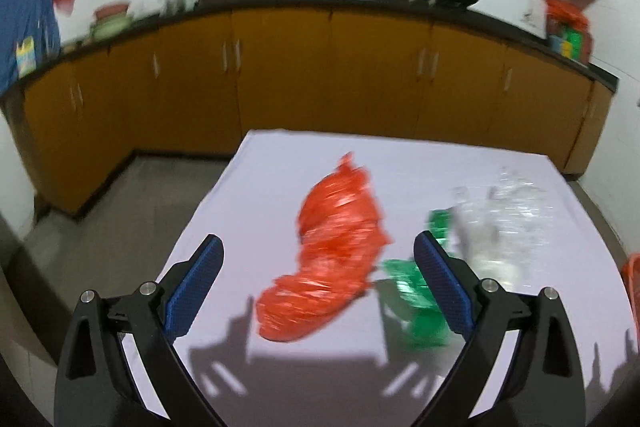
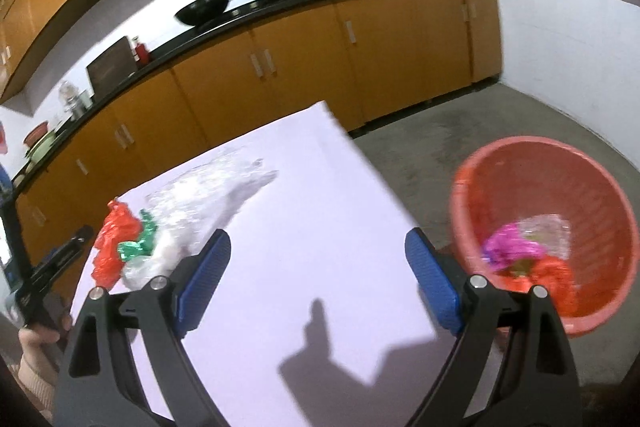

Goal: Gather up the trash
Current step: 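Return both tools to the table toward the orange bag and bubble wrap, then grasp the orange bag with the left tool while the right tool grasps the bubble wrap, then carry both bags over the orange basket and open both tools to drop them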

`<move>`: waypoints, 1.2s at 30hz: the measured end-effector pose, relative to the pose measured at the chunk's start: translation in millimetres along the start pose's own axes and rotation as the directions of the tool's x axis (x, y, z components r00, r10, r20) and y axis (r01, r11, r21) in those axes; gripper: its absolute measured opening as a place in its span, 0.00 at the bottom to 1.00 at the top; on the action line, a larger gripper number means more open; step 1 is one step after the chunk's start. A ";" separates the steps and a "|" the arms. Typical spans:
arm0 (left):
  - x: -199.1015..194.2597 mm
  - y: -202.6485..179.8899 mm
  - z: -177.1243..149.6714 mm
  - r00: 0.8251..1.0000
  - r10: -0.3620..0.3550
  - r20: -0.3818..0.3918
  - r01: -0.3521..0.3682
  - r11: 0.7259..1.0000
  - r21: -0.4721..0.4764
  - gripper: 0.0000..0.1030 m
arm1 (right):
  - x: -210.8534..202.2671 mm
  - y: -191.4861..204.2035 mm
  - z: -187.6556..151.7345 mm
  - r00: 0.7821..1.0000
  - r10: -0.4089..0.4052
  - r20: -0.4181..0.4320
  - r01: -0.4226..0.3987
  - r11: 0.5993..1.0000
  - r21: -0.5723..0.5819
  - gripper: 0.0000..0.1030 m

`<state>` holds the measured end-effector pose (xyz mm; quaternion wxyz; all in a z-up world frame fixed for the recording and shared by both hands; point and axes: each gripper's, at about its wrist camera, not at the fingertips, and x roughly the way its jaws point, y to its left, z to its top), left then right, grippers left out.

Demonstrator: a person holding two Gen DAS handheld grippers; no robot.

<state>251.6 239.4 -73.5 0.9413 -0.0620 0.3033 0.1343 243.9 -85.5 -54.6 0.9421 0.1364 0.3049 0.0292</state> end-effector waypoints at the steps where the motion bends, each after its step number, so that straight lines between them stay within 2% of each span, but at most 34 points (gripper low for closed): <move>1: 7.0 4.1 0.8 1.000 -0.011 -0.018 0.011 1.000 -0.016 0.93 | 6.3 10.1 1.0 1.000 0.014 -0.005 -0.014 1.000 -0.007 0.84; 6: 22.4 10.8 2.1 0.997 -0.064 -0.041 0.063 0.998 -0.015 0.93 | 30.9 54.5 10.4 0.997 0.082 -0.017 -0.082 0.996 -0.030 0.84; 13: 46.1 -2.4 1.9 0.996 -0.016 -0.085 0.022 0.997 0.074 0.93 | 68.7 118.2 25.3 0.983 0.177 -0.036 -0.180 0.978 -0.105 0.84; 16: 54.2 0.3 0.5 0.993 -0.017 -0.115 0.025 0.997 0.069 0.80 | 91.8 138.8 22.2 0.983 0.172 -0.064 -0.180 0.970 -0.160 0.83; 21: 62.5 8.8 -3.3 0.986 -0.043 -0.159 0.050 0.998 0.038 0.47 | 127.7 145.4 18.0 0.982 0.144 -0.124 -0.163 0.973 -0.162 0.78; 23: 63.7 10.9 -5.3 0.985 -0.061 -0.162 0.066 0.997 0.026 0.40 | 139.1 142.7 16.3 0.980 0.131 -0.151 -0.154 0.976 -0.155 0.71; 24: 63.7 11.1 -5.4 0.985 -0.069 -0.161 0.074 0.997 0.023 0.38 | 145.0 140.1 15.6 0.976 0.127 -0.177 -0.154 0.977 -0.151 0.60; 25: 63.4 11.4 -5.4 0.984 -0.076 -0.159 0.081 0.997 0.020 0.36 | 149.5 135.9 14.0 0.972 0.125 -0.198 -0.156 0.977 -0.147 0.44; 26: 62.1 11.3 -5.0 0.985 -0.082 -0.152 0.086 0.996 0.019 0.33 | 152.0 132.9 12.4 0.969 0.123 -0.215 -0.156 0.977 -0.142 0.36; 28: 59.3 10.4 -5.0 0.986 -0.087 -0.140 0.091 0.996 0.020 0.30 | 152.2 126.3 9.4 0.968 0.115 -0.224 -0.147 0.980 -0.133 0.08; 31: 51.3 9.9 -5.7 0.989 -0.092 -0.112 0.095 0.995 0.023 0.28 | 142.5 115.9 9.4 0.971 0.124 -0.202 -0.149 0.982 -0.113 0.04; 36: 35.9 9.5 -1.7 0.993 -0.091 -0.076 0.093 0.995 0.026 0.28 | 114.0 105.1 14.7 0.981 0.134 -0.144 -0.153 0.980 -0.130 0.04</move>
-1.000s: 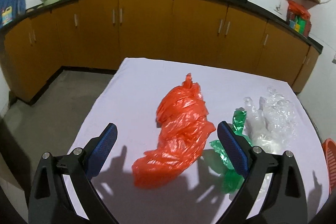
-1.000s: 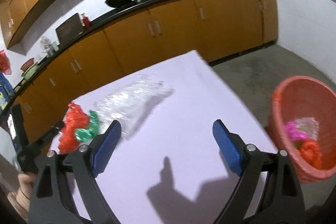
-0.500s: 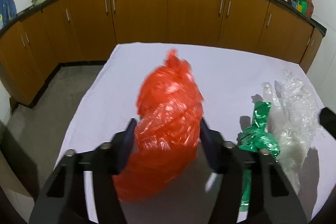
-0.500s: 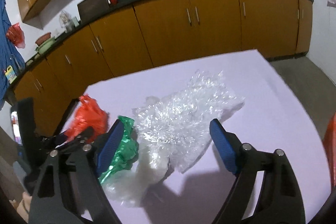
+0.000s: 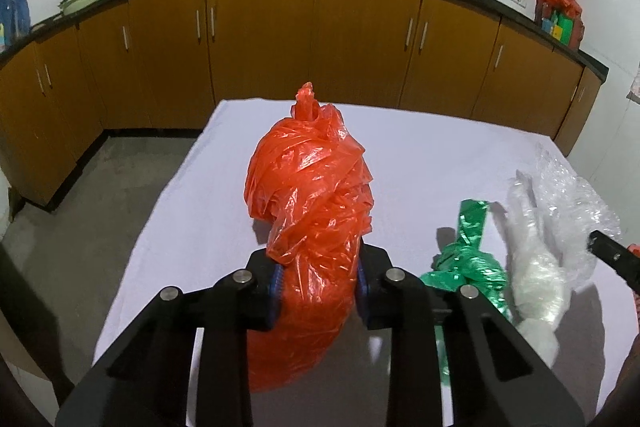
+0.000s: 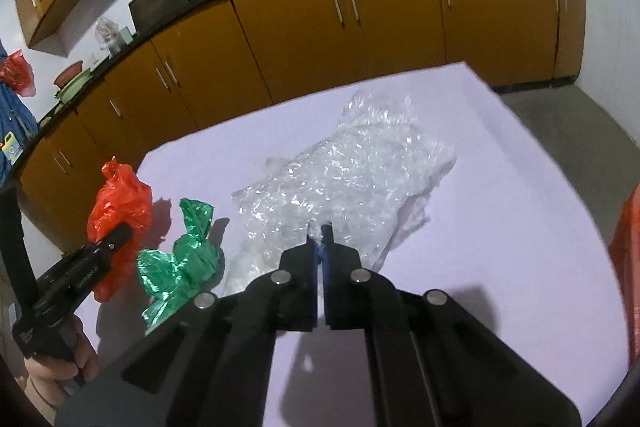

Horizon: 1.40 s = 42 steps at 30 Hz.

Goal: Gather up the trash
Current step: 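Carry both bags over the orange basket and open both tools to drop them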

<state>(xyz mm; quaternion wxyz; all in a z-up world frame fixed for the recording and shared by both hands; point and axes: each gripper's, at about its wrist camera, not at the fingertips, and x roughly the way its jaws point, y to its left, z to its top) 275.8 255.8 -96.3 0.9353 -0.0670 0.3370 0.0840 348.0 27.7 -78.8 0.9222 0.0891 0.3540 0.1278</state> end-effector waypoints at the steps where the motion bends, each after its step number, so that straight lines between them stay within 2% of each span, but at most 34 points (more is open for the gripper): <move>1: -5.0 -0.4 0.6 1.000 -0.001 0.009 0.001 1.000 -0.003 0.28 | -9.9 -1.1 -0.3 1.000 0.000 0.019 0.000 1.000 -0.009 0.04; 9: -39.0 -23.9 7.0 0.997 -0.050 0.058 0.049 0.999 0.015 0.28 | -66.5 -8.2 -6.2 0.994 0.002 0.109 0.004 0.998 -0.059 0.03; 24: -75.4 -119.9 5.2 0.976 -0.207 0.072 0.195 0.970 0.148 0.28 | -150.2 -47.2 -19.4 0.974 -0.043 0.220 0.056 0.997 -0.053 0.03; 30: -86.8 -155.1 -2.6 0.963 -0.263 0.056 0.248 0.948 0.199 0.28 | -176.8 -66.4 -27.6 0.959 -0.099 0.265 0.114 0.993 -0.041 0.03; 35: -93.5 -186.1 -11.0 0.947 -0.320 0.032 0.304 0.923 0.237 0.28 | -200.8 -91.7 -38.7 0.938 -0.178 0.298 0.192 0.981 -0.020 0.03; 42: -98.3 -240.7 -25.1 0.912 -0.411 -0.021 0.399 0.871 0.285 0.28 | -234.0 -144.4 -57.9 0.900 -0.306 0.310 0.307 0.951 0.048 0.03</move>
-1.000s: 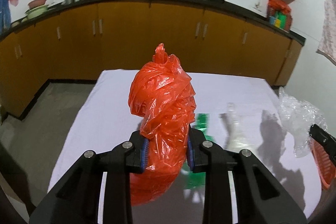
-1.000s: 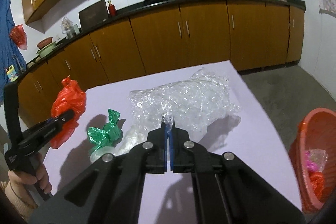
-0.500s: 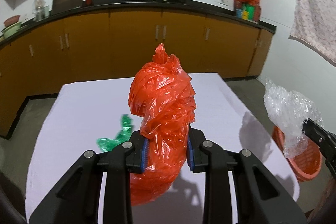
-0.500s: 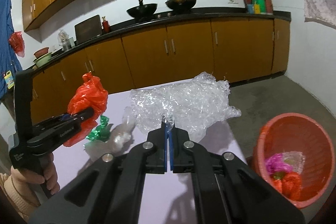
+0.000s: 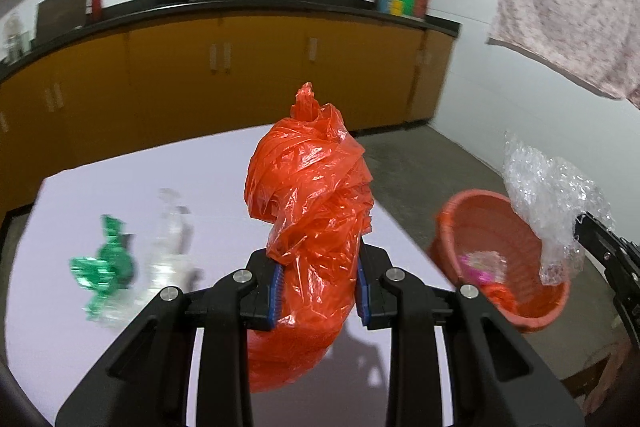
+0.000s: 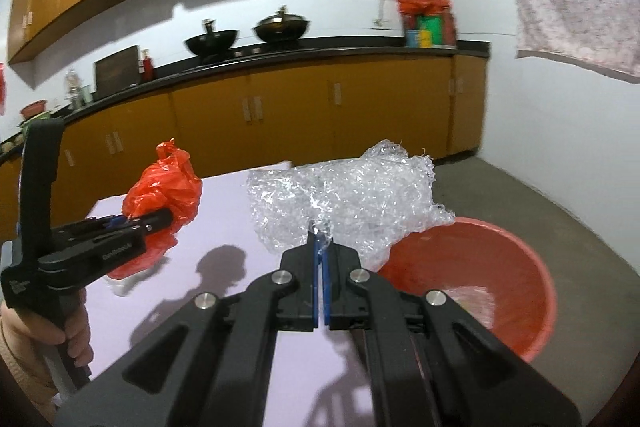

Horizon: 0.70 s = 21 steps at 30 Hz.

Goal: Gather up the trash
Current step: 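Carry both bags over the orange basket and open both tools to drop them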

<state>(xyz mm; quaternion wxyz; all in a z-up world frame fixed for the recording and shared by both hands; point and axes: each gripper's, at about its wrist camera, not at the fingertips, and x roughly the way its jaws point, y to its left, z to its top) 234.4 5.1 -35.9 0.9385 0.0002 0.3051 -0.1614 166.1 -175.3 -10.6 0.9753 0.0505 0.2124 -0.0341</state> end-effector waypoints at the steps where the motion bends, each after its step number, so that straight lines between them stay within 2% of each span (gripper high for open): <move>1: 2.9 -8.3 0.4 1.000 -0.015 -0.004 0.015 1.000 0.010 0.28 | -0.8 -8.2 -2.3 1.000 -0.013 -0.003 0.013 1.000 0.009 0.03; 9: 32.7 -82.6 -3.3 0.990 -0.133 -0.056 0.139 0.983 0.118 0.28 | 1.3 -74.9 -21.7 0.993 -0.109 -0.042 0.112 0.989 0.095 0.03; 13: 46.7 -111.1 -3.0 0.981 -0.178 -0.078 0.189 0.968 0.167 0.28 | 4.7 -88.3 -26.1 0.990 -0.133 -0.047 0.137 0.985 0.105 0.03; 21: 62.0 -140.1 -2.5 0.969 -0.224 -0.101 0.241 0.947 0.212 0.28 | 15.5 -103.8 -30.6 0.988 -0.143 -0.059 0.150 0.981 0.123 0.03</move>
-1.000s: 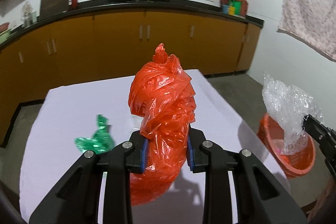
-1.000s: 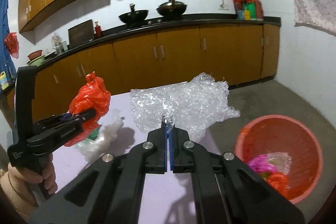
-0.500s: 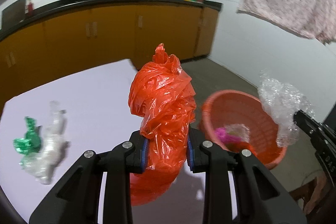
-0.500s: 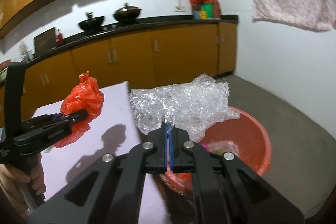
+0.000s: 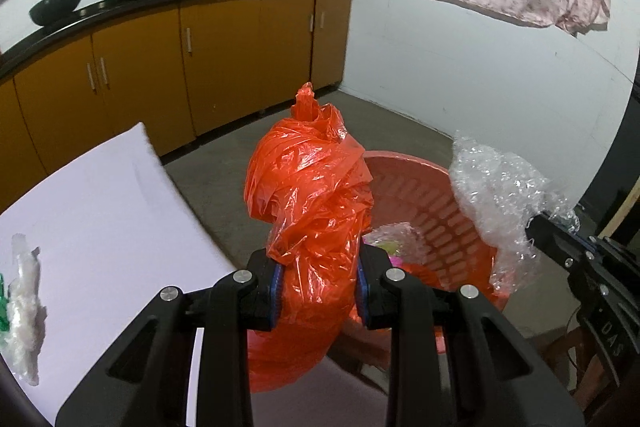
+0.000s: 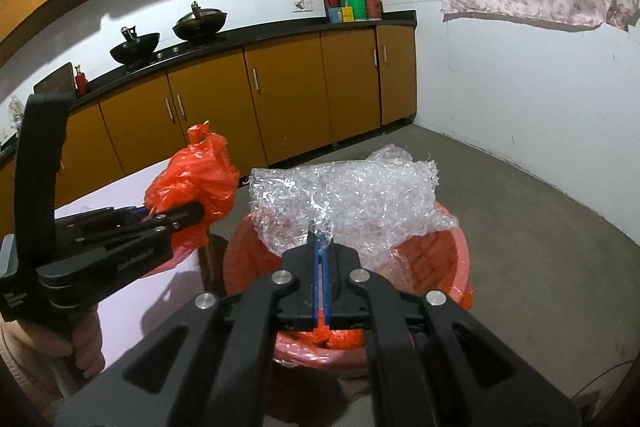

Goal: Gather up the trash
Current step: 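Carry both bags over the orange basket and open both tools to drop them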

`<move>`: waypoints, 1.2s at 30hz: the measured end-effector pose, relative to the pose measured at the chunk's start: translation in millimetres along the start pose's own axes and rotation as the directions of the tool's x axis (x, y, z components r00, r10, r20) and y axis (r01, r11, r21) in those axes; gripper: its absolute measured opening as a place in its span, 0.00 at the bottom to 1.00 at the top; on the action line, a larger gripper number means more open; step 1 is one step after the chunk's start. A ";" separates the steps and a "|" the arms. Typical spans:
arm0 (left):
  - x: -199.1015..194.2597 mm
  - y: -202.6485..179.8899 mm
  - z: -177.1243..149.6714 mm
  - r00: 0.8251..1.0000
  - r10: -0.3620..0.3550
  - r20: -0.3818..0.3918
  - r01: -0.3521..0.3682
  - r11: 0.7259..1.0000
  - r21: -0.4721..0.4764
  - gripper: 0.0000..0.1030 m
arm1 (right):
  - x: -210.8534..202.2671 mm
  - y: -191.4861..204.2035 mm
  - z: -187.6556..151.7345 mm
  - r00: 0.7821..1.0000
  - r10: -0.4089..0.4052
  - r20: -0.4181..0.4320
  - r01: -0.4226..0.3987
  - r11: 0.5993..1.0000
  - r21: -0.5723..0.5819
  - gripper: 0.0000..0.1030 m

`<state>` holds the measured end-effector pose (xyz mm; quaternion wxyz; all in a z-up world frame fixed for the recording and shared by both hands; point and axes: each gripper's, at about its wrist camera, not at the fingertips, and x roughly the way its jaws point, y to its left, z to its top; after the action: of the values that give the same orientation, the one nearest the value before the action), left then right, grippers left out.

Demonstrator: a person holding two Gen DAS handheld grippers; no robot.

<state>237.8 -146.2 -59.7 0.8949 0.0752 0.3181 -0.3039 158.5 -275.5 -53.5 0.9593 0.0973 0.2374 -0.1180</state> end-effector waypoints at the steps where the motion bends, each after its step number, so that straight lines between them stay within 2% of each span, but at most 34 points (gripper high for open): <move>1: 3.4 -2.3 0.3 1.000 -0.006 -0.006 0.006 1.000 0.005 0.28 | 2.5 -1.4 -0.6 1.000 0.000 -0.002 0.000 1.000 0.000 0.03; 20: 30.8 -28.6 -1.2 0.998 -0.036 -0.050 0.039 0.998 0.055 0.28 | 14.1 -12.0 -2.5 1.000 -0.005 0.001 0.005 1.000 0.019 0.03; 24: 36.1 -28.1 -2.9 0.998 -0.033 -0.061 0.036 0.998 0.050 0.33 | 16.1 -12.9 -3.2 1.000 0.001 -0.004 -0.001 1.000 0.019 0.04; 27: 39.3 -26.1 -4.5 0.996 -0.040 -0.076 0.043 0.998 0.035 0.41 | 15.1 -15.1 -4.8 1.000 0.003 -0.004 -0.003 0.999 0.034 0.09; 30: 40.8 -24.1 -6.2 0.996 -0.034 -0.083 0.037 0.999 0.026 0.46 | 12.5 -19.4 -5.5 1.000 0.002 -0.001 -0.002 0.998 0.055 0.24; 36: 33.2 -14.4 -5.5 0.997 -0.020 -0.072 0.020 1.000 -0.008 0.54 | 5.4 -23.8 -5.4 0.999 -0.032 0.021 0.030 0.997 0.073 0.39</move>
<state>246.7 -172.5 -83.6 0.8801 0.0798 0.3517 -0.3089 154.4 -297.8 -63.9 0.9557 0.1270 0.2241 -0.1425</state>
